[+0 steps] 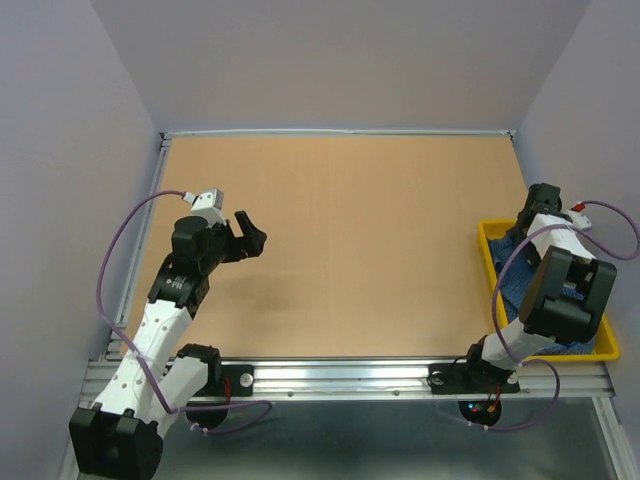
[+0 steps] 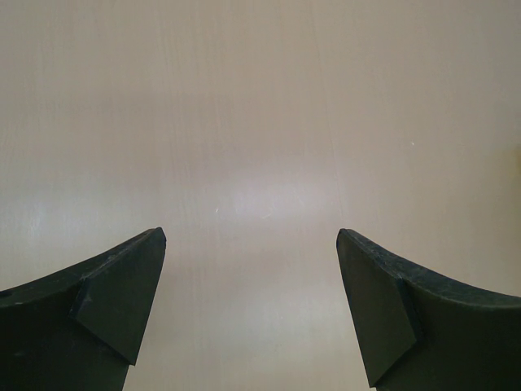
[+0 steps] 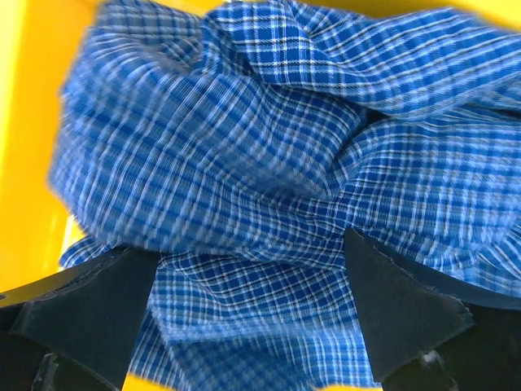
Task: Fold and stack the long sleeve shirts
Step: Grab the shirt from the pile
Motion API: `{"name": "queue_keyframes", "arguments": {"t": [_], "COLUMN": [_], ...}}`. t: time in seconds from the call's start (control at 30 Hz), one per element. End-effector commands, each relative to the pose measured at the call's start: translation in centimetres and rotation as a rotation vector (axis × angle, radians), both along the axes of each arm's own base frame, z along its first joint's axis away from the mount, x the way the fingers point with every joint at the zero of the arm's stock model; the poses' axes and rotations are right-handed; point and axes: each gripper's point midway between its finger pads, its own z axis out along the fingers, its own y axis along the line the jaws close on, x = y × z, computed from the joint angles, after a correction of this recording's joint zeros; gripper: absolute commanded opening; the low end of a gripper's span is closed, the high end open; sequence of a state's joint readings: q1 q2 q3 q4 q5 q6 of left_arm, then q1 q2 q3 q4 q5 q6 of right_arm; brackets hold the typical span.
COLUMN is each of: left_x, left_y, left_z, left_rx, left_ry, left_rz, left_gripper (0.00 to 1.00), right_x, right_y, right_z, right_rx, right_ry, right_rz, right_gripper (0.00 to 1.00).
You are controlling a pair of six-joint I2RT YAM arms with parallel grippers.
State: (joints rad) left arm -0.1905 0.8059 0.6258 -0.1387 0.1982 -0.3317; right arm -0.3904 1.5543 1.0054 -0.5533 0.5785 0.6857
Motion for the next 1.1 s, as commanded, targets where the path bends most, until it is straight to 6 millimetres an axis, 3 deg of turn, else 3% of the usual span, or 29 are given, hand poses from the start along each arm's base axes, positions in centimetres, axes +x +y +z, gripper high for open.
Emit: {"name": "queue_keyframes", "arguments": {"t": [0.0,0.1,0.2,0.27,0.3,0.37,0.4,0.5,0.6,0.67,0.77,0.8,0.87,0.9,1.0,1.03,1.07], "left_x": [0.7,0.7,0.7,0.7,0.7,0.8,0.8,0.8,0.8,0.9,0.9,0.9,1.0,1.0,1.0,1.0,1.0], "left_y": [-0.5,-0.2,-0.2,-0.3,-0.3,-0.2,-0.2,-0.3,-0.4,-0.5,-0.5,-0.5,-0.5,-0.4,-0.3,-0.3,-0.2], "left_z": [2.2,2.5,2.6,2.5,2.5,2.5,2.5,2.4,2.1,2.1,2.1,2.1,2.1,2.1,2.2,2.3,2.4], "left_rx": [-0.002,0.002,0.002,0.001,0.002,0.002,0.002,0.003,0.002,0.001,0.0,-0.001,0.0,0.0,-0.001,-0.001,-0.001], "left_ry": [-0.103,-0.117,-0.119,-0.116,-0.114,-0.114,-0.114,-0.11,-0.1,-0.097,-0.095,-0.096,-0.095,-0.096,-0.099,-0.102,-0.105], "left_rz": [-0.036,-0.019,-0.021,-0.024,-0.022,-0.021,-0.021,-0.024,-0.028,-0.031,-0.032,-0.032,-0.03,-0.029,-0.024,-0.022,-0.019], "left_gripper": [0.99,0.99,0.99,0.99,0.99,0.99,0.99,0.99,0.99,0.99,0.99,0.99,0.99,0.99,0.99,0.99,0.99], "right_x": [0.6,0.0,-0.5,-0.7,-0.7,-0.8,-0.6,0.1,1.6,2.5,3.5,4.4,5.7,7.0,8.8,10.1,10.7], "right_y": [-0.8,-0.4,0.1,0.1,-0.2,-0.5,-0.8,-1.3,-1.4,-1.7,-1.0,-0.8,1.0,2.8,6.8,10.1,11.9], "right_z": [-1.9,-4.2,-5.0,-4.9,-4.2,-3.1,-1.6,1.6,6.9,11.9,17.8,21.5,25.1,28.6,33.5,36.4,37.5], "right_rx": [0.057,0.106,0.118,0.111,0.089,0.06,0.028,-0.021,-0.069,-0.131,-0.194,-0.232,-0.252,-0.27,-0.323,-0.335,-0.336], "right_ry": [-0.049,-0.03,-0.022,-0.017,-0.02,-0.032,-0.063,-0.123,-0.256,-0.356,-0.455,-0.521,-0.572,-0.642,-0.691,-0.747,-0.764], "right_rz": [-0.065,-0.057,-0.027,-0.017,-0.007,-0.002,0.002,0.028,0.076,0.106,0.184,0.212,0.3,0.372,0.525,0.603,0.657], "right_gripper": [1.0,0.92,0.48,0.33,0.21,0.1,0.04,0.01,0.0,0.01,0.0,0.0,0.0,0.0,0.01,0.0,0.01]}}
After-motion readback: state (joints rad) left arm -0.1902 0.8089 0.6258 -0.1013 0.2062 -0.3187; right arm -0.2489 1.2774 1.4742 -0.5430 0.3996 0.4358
